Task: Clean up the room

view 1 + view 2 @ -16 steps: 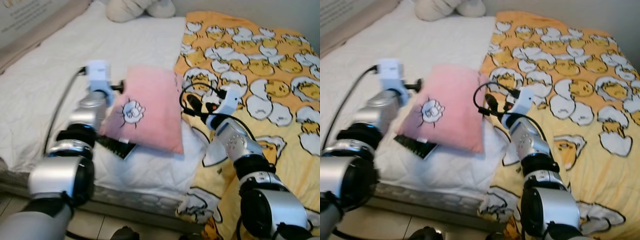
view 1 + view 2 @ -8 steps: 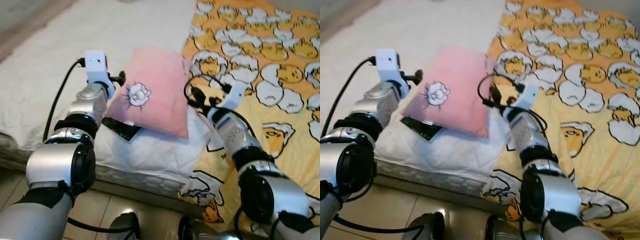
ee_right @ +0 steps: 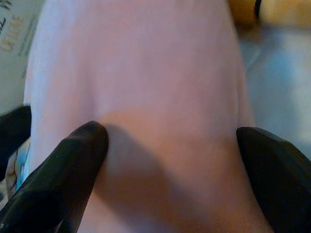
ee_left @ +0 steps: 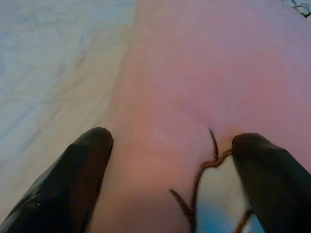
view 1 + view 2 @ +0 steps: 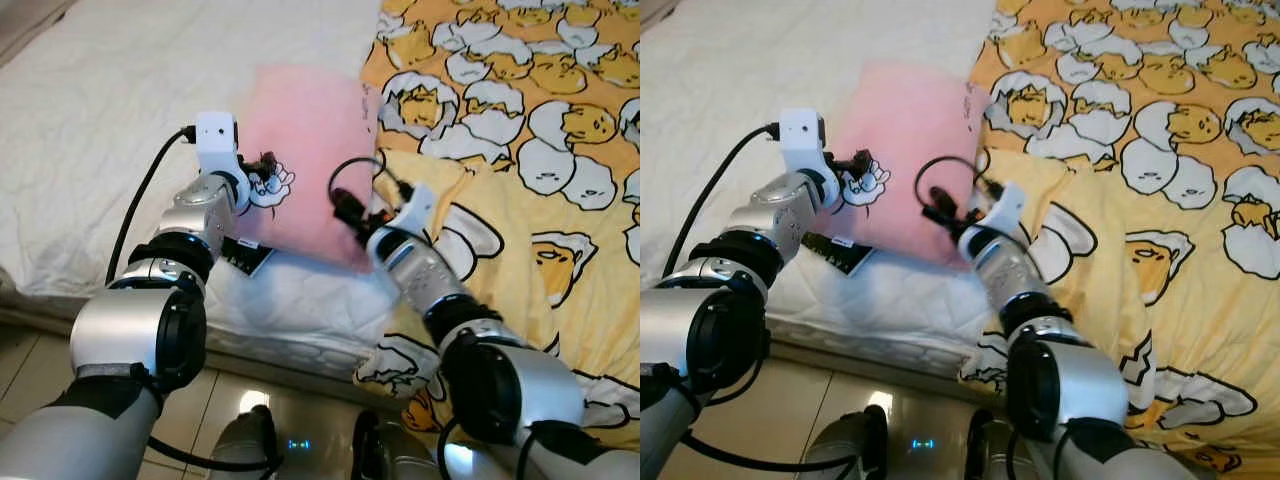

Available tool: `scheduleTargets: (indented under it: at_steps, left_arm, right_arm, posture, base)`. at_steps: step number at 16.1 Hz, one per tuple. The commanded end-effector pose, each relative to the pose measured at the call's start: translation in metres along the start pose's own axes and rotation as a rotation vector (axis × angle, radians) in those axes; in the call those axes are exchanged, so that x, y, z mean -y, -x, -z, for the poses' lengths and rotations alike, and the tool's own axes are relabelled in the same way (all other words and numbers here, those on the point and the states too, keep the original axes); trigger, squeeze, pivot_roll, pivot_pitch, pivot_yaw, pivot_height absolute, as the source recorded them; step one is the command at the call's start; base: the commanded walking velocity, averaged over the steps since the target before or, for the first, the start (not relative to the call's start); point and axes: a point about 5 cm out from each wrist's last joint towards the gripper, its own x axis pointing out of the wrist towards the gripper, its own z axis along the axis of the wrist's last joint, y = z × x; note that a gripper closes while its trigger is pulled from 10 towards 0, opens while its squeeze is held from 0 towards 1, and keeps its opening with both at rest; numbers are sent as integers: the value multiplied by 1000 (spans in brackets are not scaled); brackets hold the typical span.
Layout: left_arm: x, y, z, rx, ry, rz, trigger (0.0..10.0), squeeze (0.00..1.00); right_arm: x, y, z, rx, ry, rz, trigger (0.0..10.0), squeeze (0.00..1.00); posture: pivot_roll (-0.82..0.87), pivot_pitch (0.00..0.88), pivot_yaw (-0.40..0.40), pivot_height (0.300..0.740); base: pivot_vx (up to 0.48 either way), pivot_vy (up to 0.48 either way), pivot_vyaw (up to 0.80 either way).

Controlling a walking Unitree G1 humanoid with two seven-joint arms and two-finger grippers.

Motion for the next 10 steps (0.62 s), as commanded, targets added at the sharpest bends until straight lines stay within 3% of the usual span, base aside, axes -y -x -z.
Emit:
scheduleTargets:
  at_steps: [1, 2, 3, 7, 10]
  left_arm:
    - [8, -1, 6, -28, -6, 40, 10000, 0]
    - [14, -1, 12, -51, -30, 63, 1216, 0]
    - [17, -1, 17, -67, -45, 76, 0, 0]
    - [14, 1, 26, -98, -88, 75, 0, 0]
    - [4, 4, 38, -134, -83, 46, 0, 0]
  right_arm:
    - [2, 0, 8, -35, -21, 16, 6549, 0]
    - [3, 1, 10, -40, -2, 31, 0, 0]
    - [7, 2, 7, -31, 15, 43, 0, 0]
    - [16, 6, -9, 14, 67, 58, 0, 0]
    - [18, 7, -5, -1, 92, 56, 0, 0]
  posture:
    - [90, 273, -40, 740]
    - [88, 272, -39, 740]
    - [86, 269, -41, 740]
    - [70, 261, -37, 740]
    - [75, 259, -33, 740]
  base:
    - [0, 0, 0]
    - [0, 0, 0]
    - [0, 0, 0]
    - [0, 0, 0]
    - [0, 0, 0]
